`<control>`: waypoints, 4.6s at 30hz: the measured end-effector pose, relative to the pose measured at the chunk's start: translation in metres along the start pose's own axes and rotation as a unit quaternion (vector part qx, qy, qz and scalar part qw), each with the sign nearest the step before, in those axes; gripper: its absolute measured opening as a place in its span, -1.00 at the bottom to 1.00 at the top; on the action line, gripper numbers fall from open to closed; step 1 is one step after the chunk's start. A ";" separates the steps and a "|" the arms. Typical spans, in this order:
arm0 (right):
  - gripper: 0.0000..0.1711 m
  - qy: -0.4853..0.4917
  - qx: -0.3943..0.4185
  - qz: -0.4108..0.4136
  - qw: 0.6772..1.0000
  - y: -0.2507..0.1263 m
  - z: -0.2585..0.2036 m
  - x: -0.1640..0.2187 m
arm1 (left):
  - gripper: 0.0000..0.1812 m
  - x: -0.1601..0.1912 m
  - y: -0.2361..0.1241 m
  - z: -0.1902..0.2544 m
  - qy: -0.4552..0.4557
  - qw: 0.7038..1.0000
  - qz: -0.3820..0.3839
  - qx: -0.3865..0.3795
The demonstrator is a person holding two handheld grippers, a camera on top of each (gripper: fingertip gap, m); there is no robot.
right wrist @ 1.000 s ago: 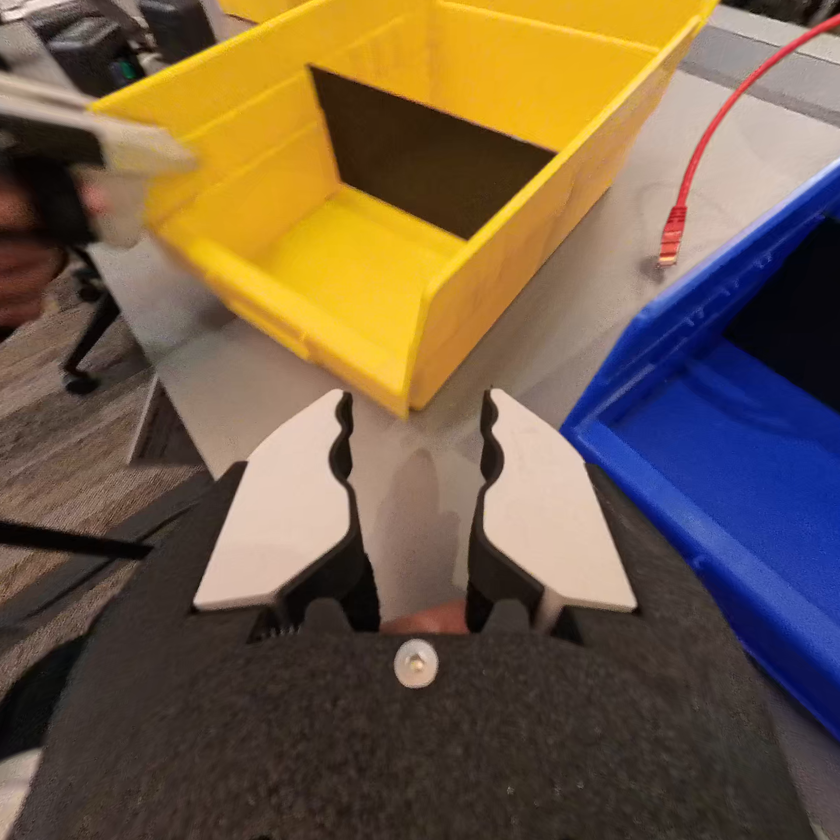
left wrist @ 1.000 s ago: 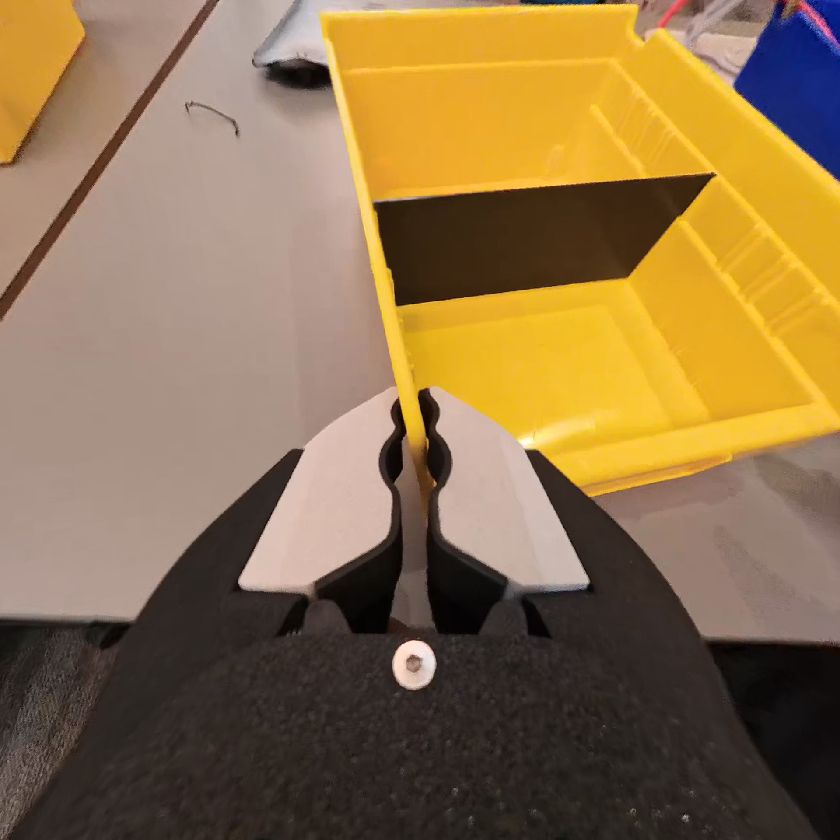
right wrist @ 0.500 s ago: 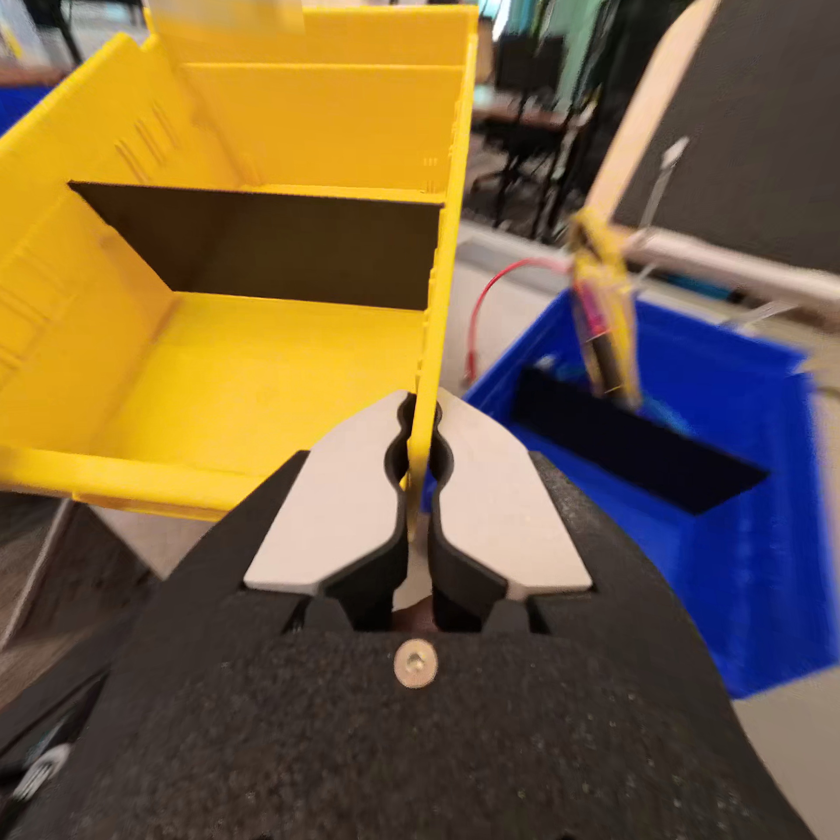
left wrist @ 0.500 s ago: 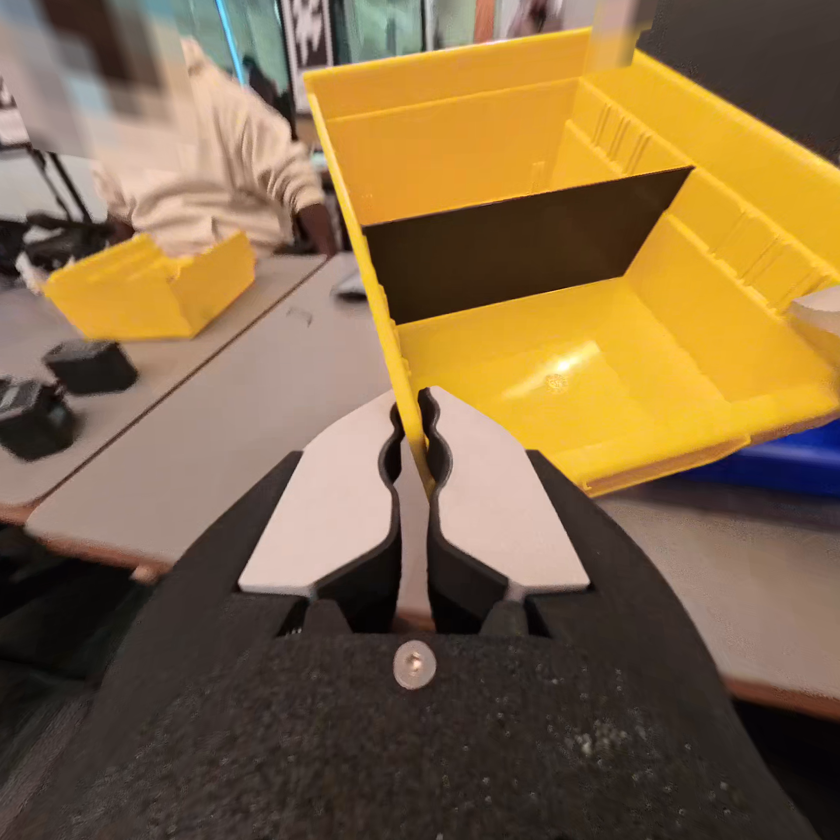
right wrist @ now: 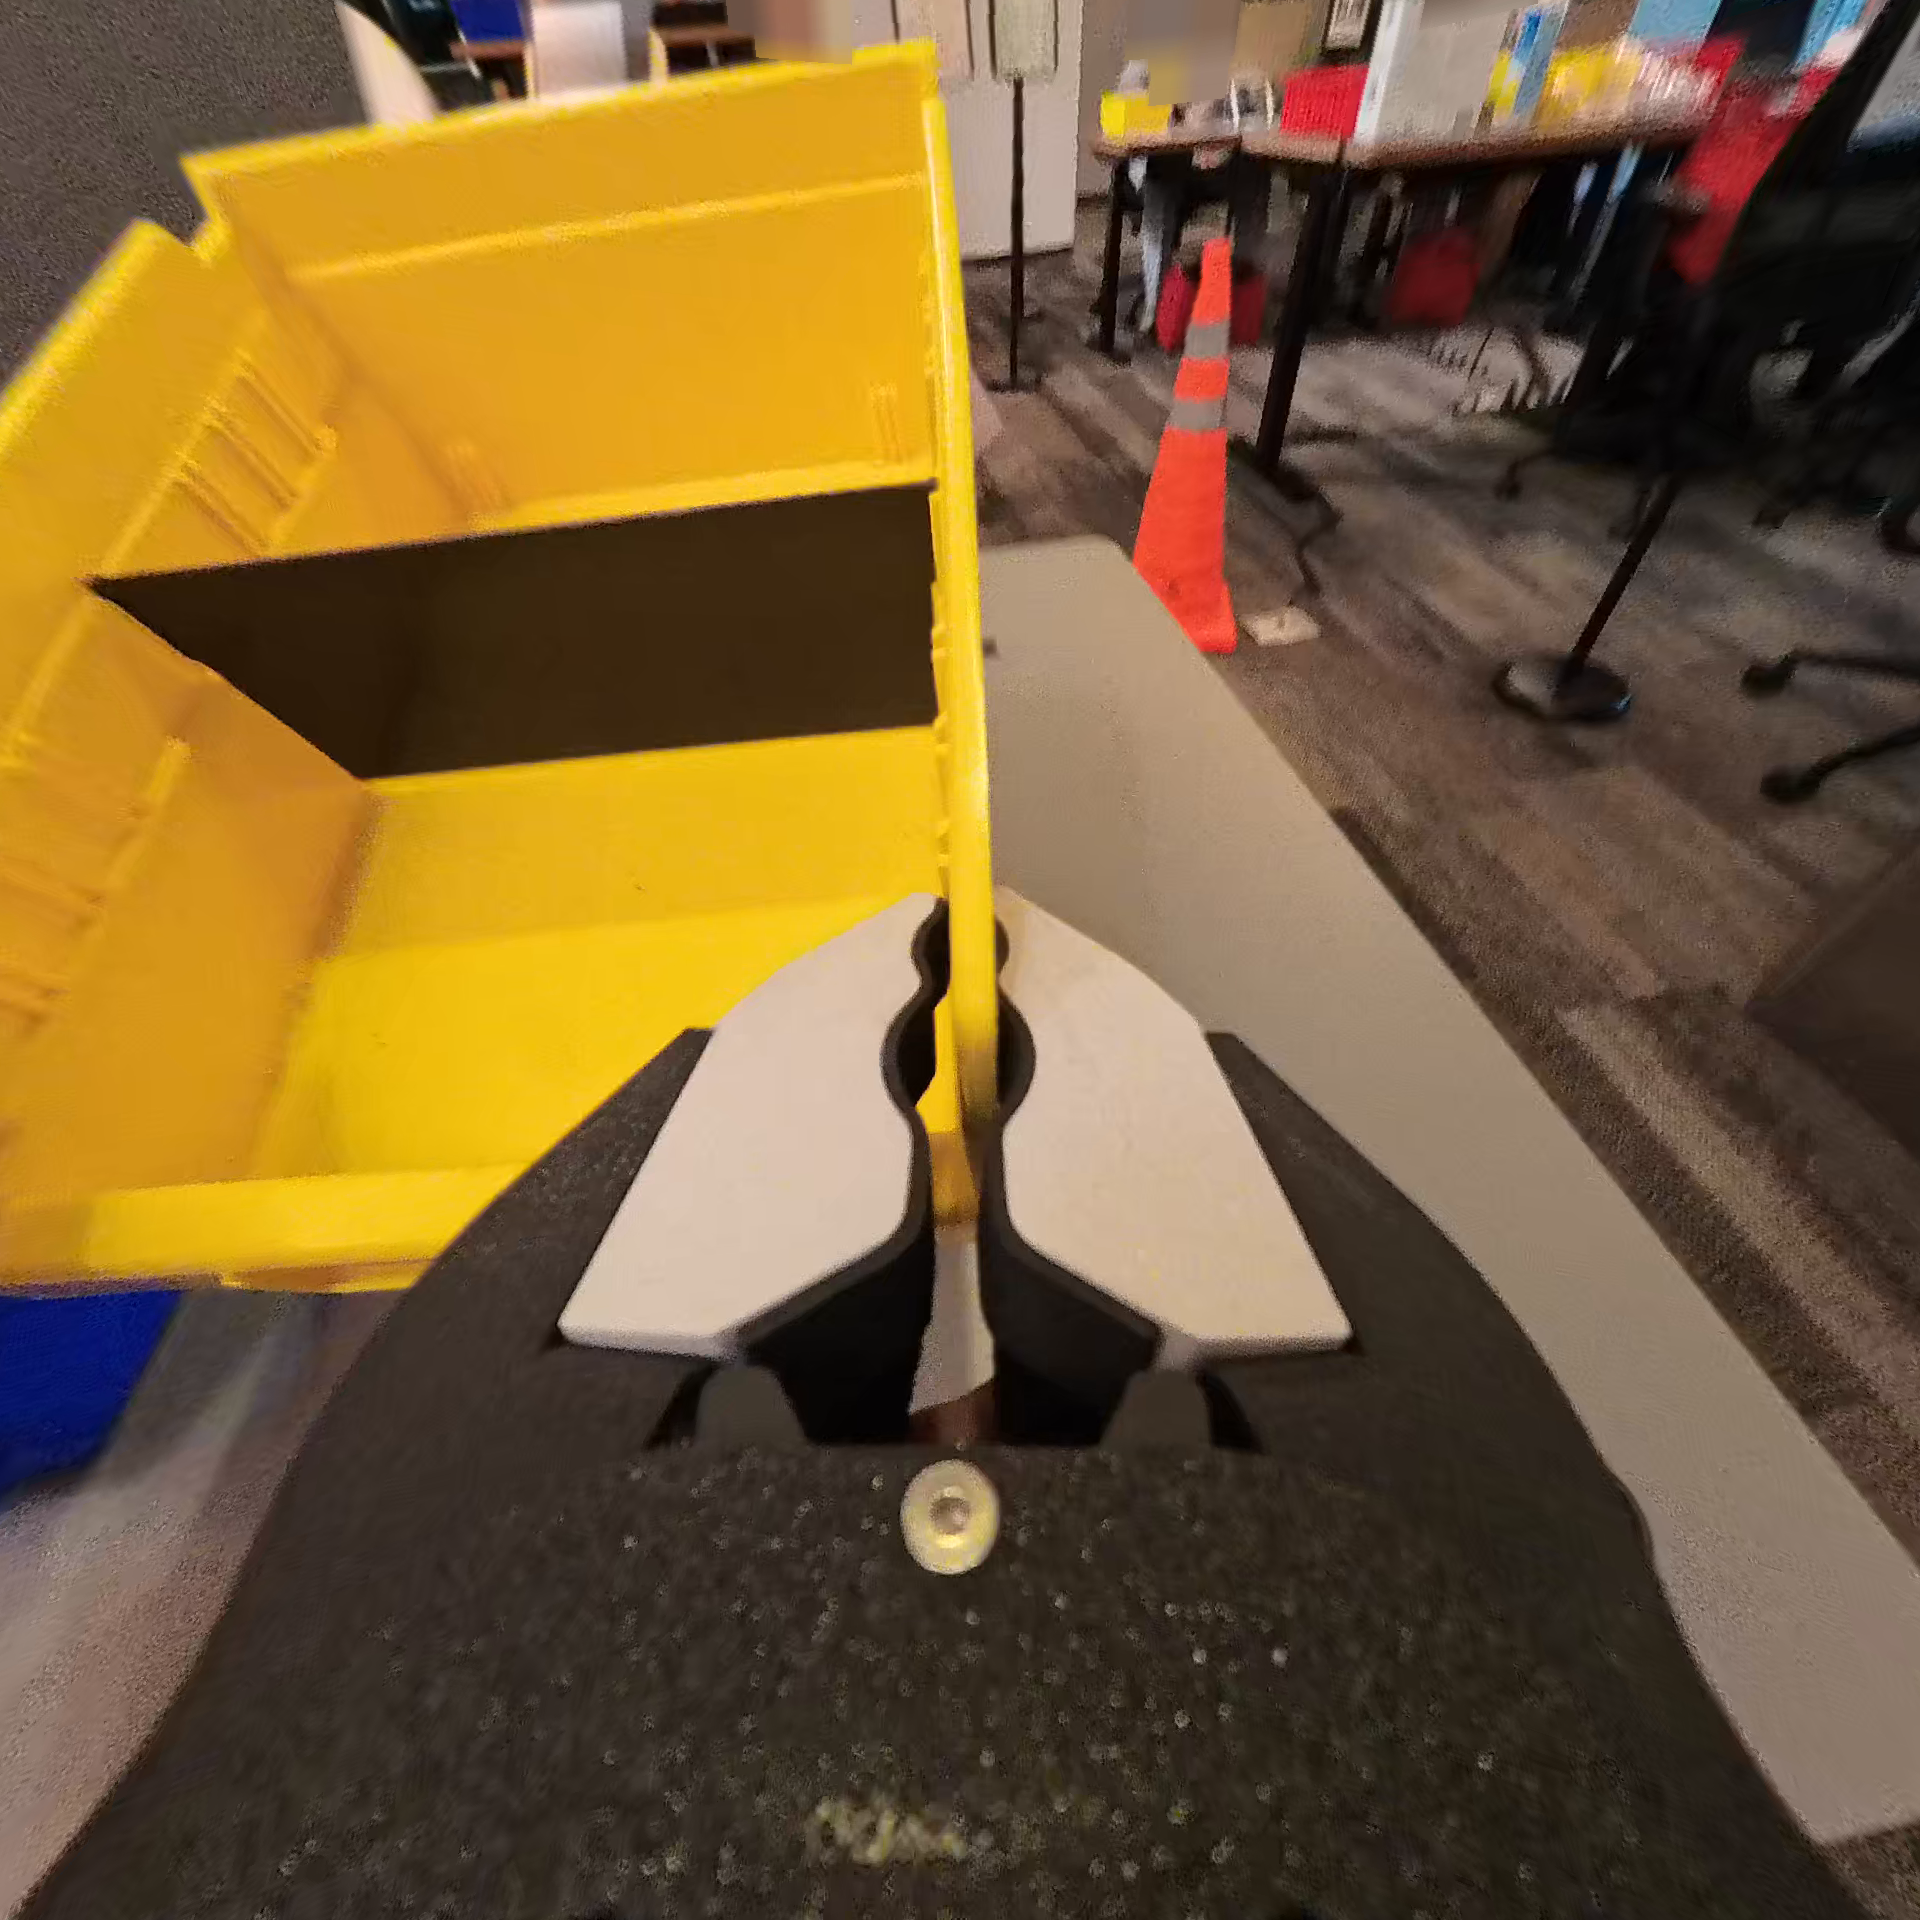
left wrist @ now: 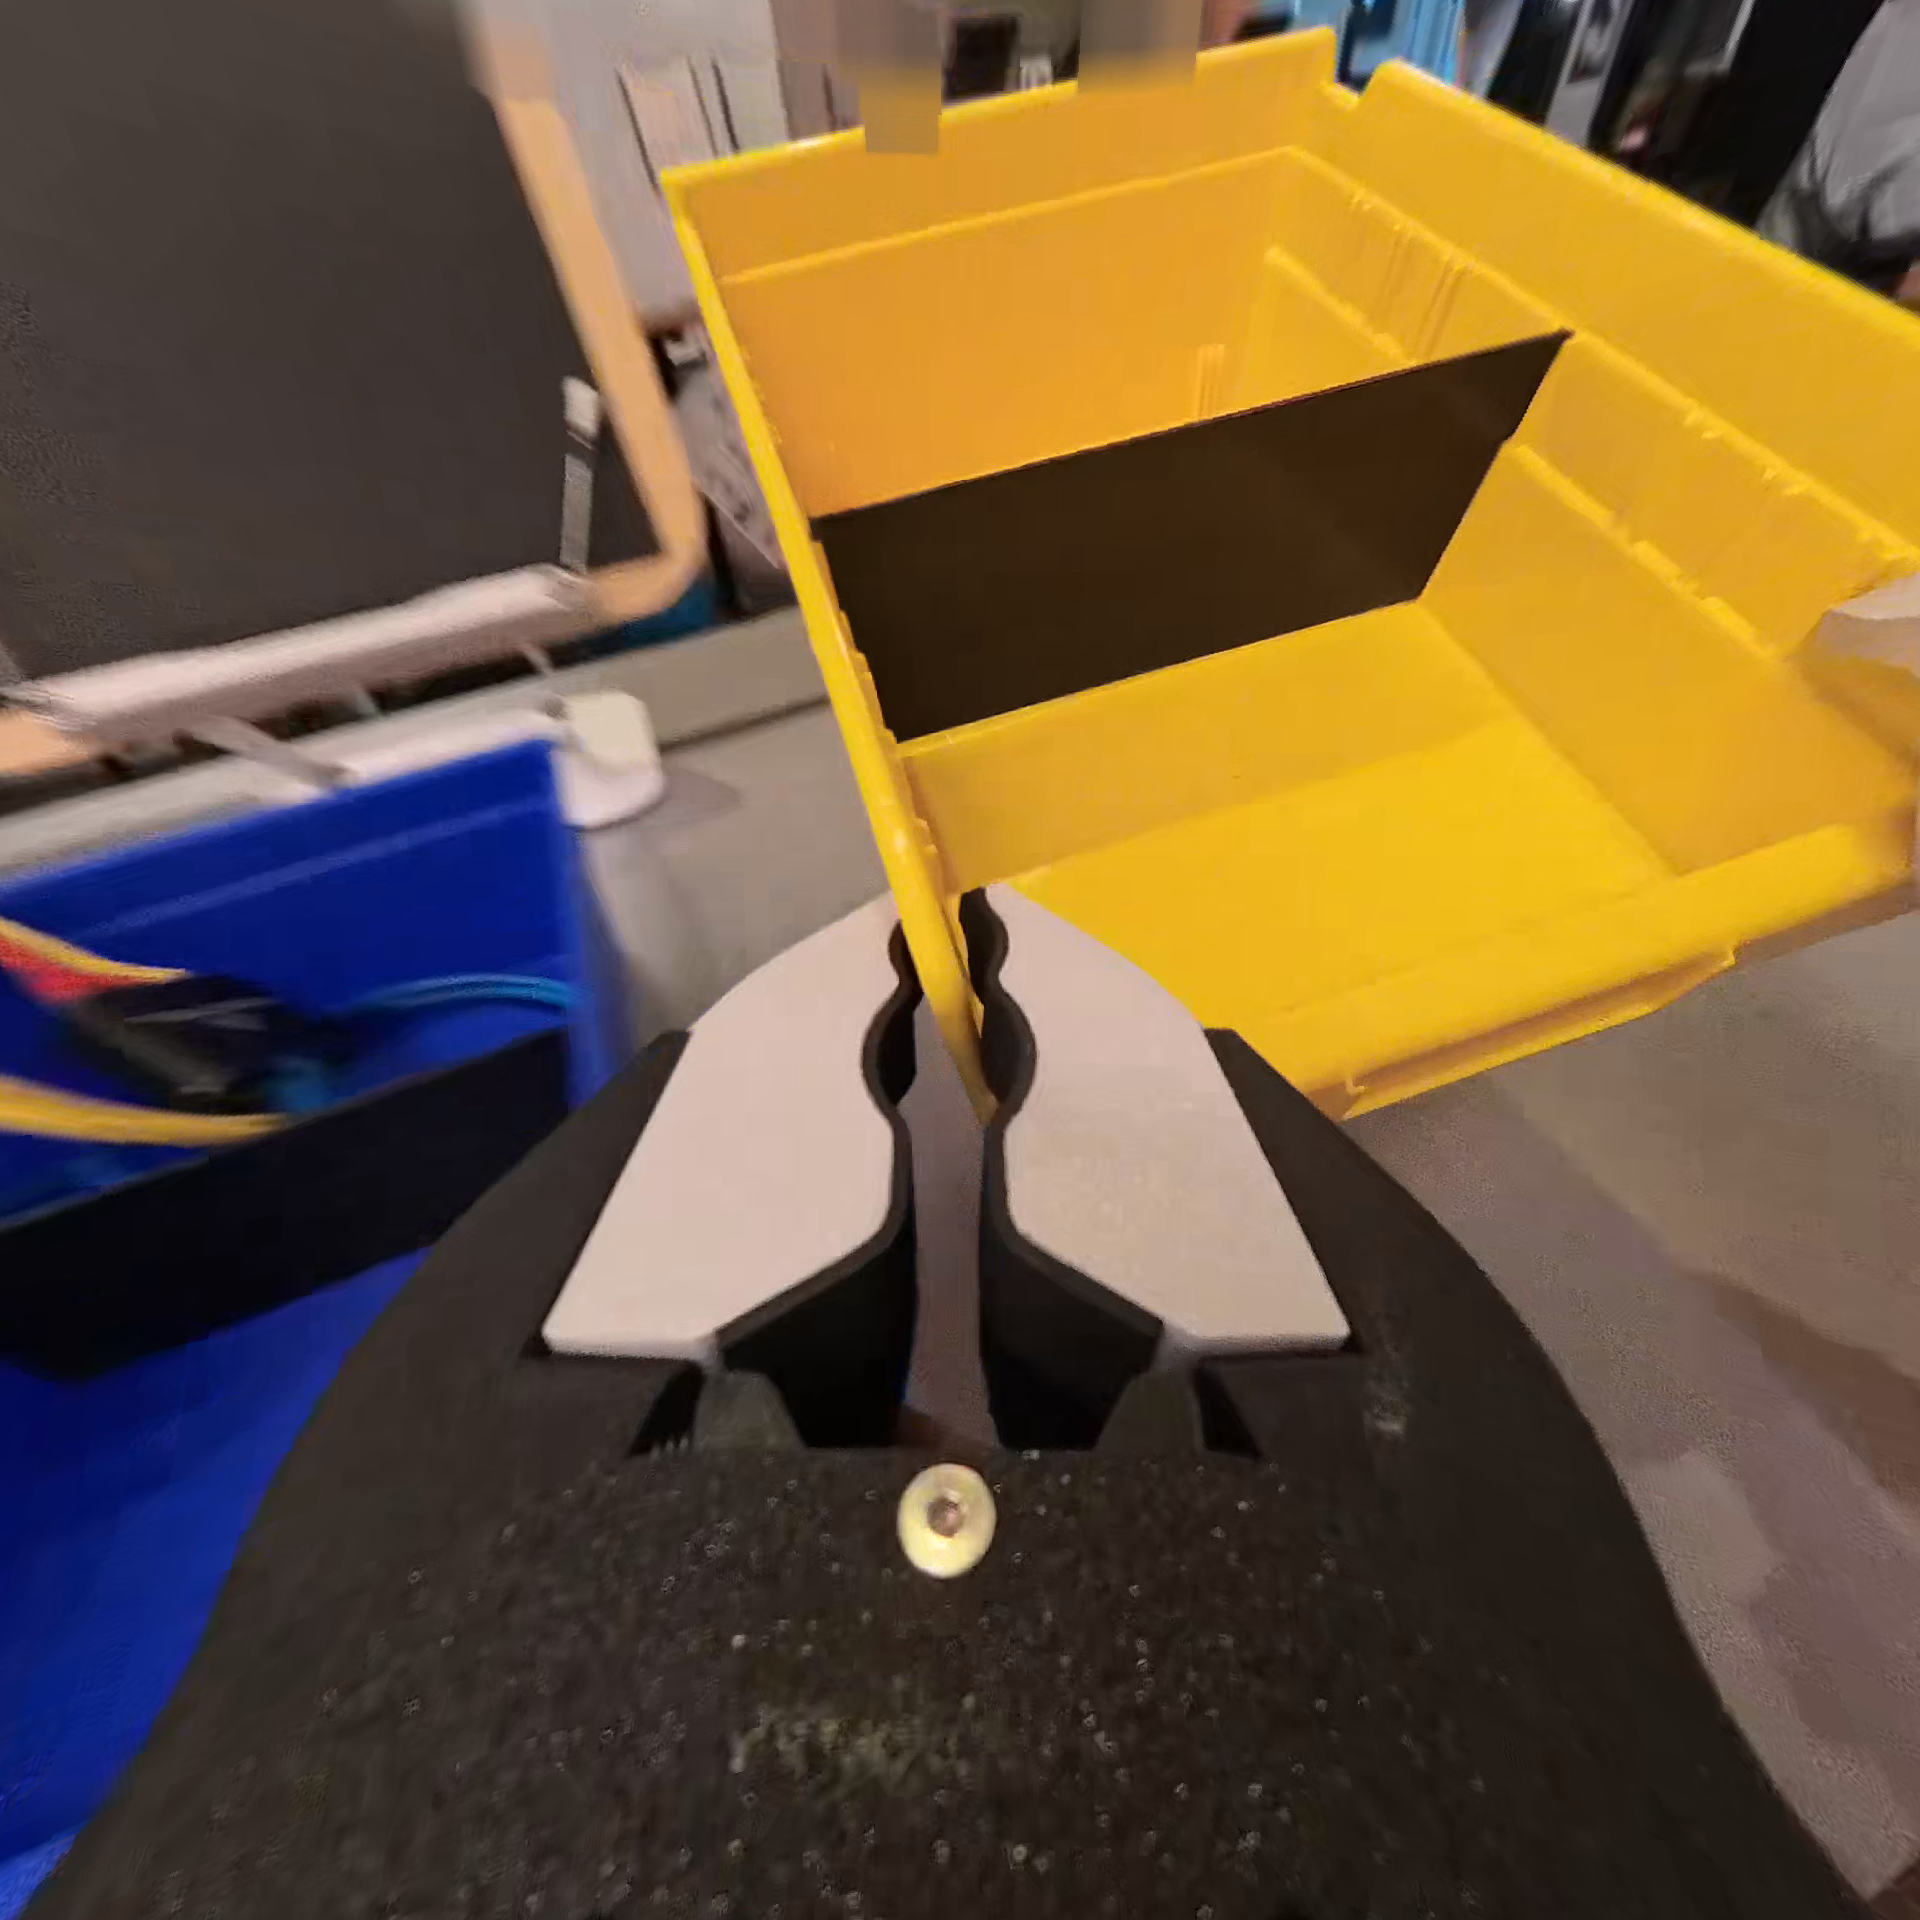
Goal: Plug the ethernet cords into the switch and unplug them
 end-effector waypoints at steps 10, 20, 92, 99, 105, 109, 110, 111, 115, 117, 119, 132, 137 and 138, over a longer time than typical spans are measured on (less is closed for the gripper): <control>-0.97 -0.068 -0.042 -0.118 0.990 0.105 0.019 0.052 | -0.89 0.061 0.082 0.008 -0.035 0.994 -0.105 0.003; -0.94 -0.036 -0.066 -0.114 0.991 0.104 0.032 0.066 | -0.72 0.063 0.038 0.020 0.014 0.976 -0.149 0.159; -0.91 -0.157 -0.132 -0.059 0.977 0.004 -0.144 0.092 | -0.96 0.164 -0.265 -0.408 -0.128 0.978 -0.089 -0.137; -0.90 -0.168 -0.144 -0.048 0.974 0.005 -0.141 0.093 | -0.96 0.165 -0.270 -0.407 -0.120 0.980 -0.099 -0.125; -0.78 -0.157 -0.137 -0.037 0.977 0.000 -0.134 0.087 | -0.96 0.166 -0.274 -0.407 -0.127 0.980 -0.098 -0.118; -0.74 -0.132 -0.132 0.057 0.981 -0.039 -0.131 0.054 | -0.70 0.143 -0.295 -0.396 -0.108 0.978 -0.077 -0.162; -0.74 -0.133 -0.163 0.079 0.974 -0.051 -0.137 0.049 | -0.69 0.131 -0.303 -0.392 -0.104 0.976 -0.066 -0.179; -0.74 -0.141 -0.201 0.088 0.965 -0.059 -0.145 0.048 | -0.66 0.121 -0.310 -0.385 -0.104 0.974 -0.057 -0.195; -0.69 -0.177 -0.396 -0.026 0.901 -0.068 -0.193 0.087 | -0.65 0.109 -0.317 -0.334 -0.157 0.971 -0.017 -0.181; -0.59 -0.192 -0.450 -0.091 0.867 -0.069 -0.214 0.110 | -0.64 0.126 -0.296 -0.296 -0.217 0.970 -0.030 -0.102; -0.59 -0.215 -0.462 -0.084 0.856 -0.073 -0.227 0.122 | -0.56 0.151 -0.275 -0.261 -0.270 0.959 -0.079 -0.038; -0.66 -0.245 -0.410 -0.051 0.877 -0.059 -0.219 0.130 | -0.61 0.127 -0.231 -0.254 -0.139 0.970 -0.187 0.063; -0.60 -0.224 -0.420 -0.060 0.877 -0.060 -0.213 0.130 | -0.58 0.057 -0.205 -0.317 0.069 0.951 -0.269 0.132; -0.58 -0.219 -0.420 -0.063 0.879 -0.060 -0.211 0.130 | -0.55 0.045 -0.195 -0.332 0.099 0.942 -0.294 0.130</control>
Point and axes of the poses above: each gripper's, where its closed fingertips meet, y out along the fingers, x out of its underside, z = x × y across the jaws, the point moved 7 cm from there along -y, back along the fingers, and after that the axes turned 14 degrees about x, right-handed, at the moved point
